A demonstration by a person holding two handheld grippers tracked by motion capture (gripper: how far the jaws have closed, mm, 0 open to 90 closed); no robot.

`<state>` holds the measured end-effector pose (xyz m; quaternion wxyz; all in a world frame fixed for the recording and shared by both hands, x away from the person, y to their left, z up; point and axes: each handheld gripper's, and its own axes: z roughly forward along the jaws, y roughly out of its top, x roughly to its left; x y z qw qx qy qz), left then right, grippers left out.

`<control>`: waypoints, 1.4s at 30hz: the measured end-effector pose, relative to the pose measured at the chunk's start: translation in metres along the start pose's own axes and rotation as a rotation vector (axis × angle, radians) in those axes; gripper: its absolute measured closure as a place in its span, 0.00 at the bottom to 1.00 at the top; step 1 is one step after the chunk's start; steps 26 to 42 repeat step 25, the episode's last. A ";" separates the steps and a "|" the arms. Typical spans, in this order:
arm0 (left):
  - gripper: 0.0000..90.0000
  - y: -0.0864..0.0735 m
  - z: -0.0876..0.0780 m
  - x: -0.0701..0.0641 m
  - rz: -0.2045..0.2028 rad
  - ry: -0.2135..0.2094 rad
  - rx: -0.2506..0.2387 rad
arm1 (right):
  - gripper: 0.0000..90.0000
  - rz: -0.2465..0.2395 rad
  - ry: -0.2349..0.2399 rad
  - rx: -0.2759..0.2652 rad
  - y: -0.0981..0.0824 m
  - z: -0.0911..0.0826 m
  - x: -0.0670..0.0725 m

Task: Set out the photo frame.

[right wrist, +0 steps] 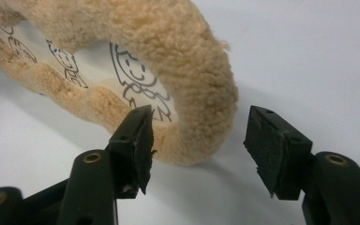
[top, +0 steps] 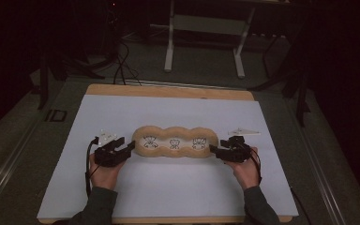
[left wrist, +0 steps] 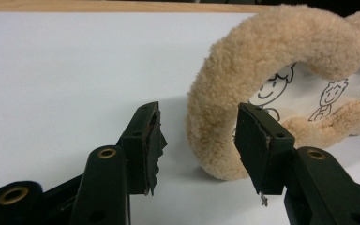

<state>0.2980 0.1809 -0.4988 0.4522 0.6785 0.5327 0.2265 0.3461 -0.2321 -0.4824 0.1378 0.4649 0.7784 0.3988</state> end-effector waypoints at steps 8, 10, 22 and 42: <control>0.57 0.002 -0.008 0.008 -0.009 0.009 -0.020 | 0.43 0.002 -0.014 0.008 -0.006 -0.009 -0.007; 0.57 0.003 -0.009 0.009 -0.008 0.013 -0.020 | 0.42 0.004 -0.019 0.012 -0.009 -0.012 -0.010; 0.54 0.004 -0.014 0.022 0.020 0.102 -0.033 | 0.40 0.036 -0.030 0.022 -0.030 -0.015 -0.025; 0.53 0.003 -0.013 0.026 0.044 0.151 -0.025 | 0.40 0.032 -0.047 0.030 -0.034 -0.015 -0.028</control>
